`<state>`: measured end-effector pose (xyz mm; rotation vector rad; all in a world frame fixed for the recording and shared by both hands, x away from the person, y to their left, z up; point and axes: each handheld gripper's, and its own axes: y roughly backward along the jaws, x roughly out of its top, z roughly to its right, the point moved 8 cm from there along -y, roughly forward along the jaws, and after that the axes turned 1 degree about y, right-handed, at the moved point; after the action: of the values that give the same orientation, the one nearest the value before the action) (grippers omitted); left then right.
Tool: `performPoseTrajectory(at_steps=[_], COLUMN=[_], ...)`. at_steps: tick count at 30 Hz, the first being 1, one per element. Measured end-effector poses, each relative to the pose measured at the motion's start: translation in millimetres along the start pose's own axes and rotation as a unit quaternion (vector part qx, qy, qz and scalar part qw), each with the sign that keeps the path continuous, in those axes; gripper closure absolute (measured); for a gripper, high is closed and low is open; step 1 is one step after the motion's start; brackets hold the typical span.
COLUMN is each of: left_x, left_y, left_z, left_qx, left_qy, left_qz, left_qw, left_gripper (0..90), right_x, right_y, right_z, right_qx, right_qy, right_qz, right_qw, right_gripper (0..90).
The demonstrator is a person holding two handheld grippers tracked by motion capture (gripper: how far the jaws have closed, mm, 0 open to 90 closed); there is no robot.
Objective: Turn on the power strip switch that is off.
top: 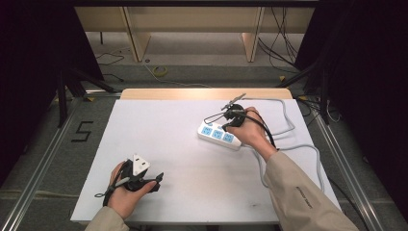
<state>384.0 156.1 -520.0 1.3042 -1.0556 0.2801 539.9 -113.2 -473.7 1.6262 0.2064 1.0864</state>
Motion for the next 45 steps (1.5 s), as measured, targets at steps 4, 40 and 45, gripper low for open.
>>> performPoseTrajectory(at_steps=[4, 40, 45], left_x=[-0.1, -0.2, -0.5], left_y=[0.0, -0.7, -0.5], left_z=[-0.2, 1.9, 1.8], left_qx=[0.0, -0.001, -0.002], left_qy=[0.0, 0.0, -0.004], left_qz=[0.0, 0.001, -0.002], left_qw=[1.0, 1.0, 1.0], left_gripper=[21.9, 22.1, 22.1], right_x=[3.4, 29.4, 32.1], right_y=[-4.1, -30.1, -35.1], right_z=[1.5, 9.2, 9.6], right_qx=[-0.001, -0.006, -0.003], right_qy=[0.0, -0.01, -0.014], right_qz=[-0.001, -0.013, -0.014], right_qw=[1.0, 0.9999, 0.9998], right_gripper=[90.0, 90.0, 90.0])
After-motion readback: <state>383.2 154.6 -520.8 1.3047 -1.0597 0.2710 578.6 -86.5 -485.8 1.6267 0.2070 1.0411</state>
